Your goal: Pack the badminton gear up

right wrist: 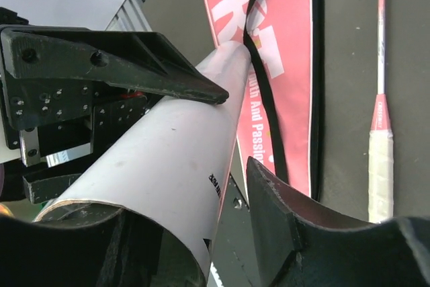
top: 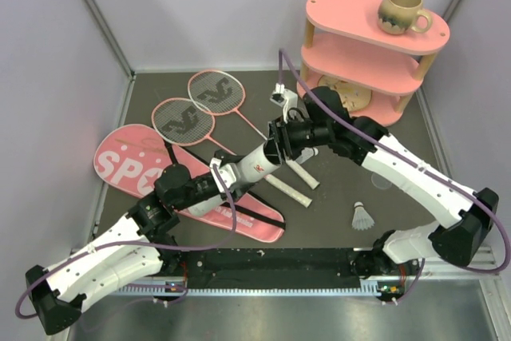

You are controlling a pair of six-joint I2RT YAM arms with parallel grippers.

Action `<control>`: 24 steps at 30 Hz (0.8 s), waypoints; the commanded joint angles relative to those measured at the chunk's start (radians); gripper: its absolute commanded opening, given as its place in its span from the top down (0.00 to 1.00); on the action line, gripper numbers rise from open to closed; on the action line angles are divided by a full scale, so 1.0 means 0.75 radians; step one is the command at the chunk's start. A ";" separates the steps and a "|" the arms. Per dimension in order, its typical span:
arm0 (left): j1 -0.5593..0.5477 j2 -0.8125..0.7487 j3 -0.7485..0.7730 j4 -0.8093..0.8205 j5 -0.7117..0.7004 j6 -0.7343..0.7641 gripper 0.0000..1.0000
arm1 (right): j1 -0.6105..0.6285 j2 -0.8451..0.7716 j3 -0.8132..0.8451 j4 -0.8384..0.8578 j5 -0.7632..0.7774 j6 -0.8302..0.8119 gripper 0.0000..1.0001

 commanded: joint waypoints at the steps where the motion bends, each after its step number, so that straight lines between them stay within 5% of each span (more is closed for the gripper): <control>1: 0.005 -0.004 0.001 0.039 -0.014 -0.023 0.91 | 0.021 -0.090 0.022 0.020 0.066 -0.042 0.45; 8: 0.001 -0.018 0.003 0.037 -0.057 -0.027 0.91 | -0.075 -0.405 -0.104 0.022 0.332 -0.071 0.32; 14: 0.003 -0.037 0.007 0.043 -0.131 -0.029 0.91 | -0.132 -0.661 -0.321 -0.031 0.922 0.021 0.20; 18: 0.003 -0.051 0.009 0.049 -0.163 -0.033 0.91 | -0.167 -0.712 -0.405 -0.341 1.203 0.404 0.19; 24: 0.001 -0.061 0.009 0.049 -0.164 -0.039 0.91 | -0.234 -0.812 -0.681 -0.614 1.069 0.979 0.13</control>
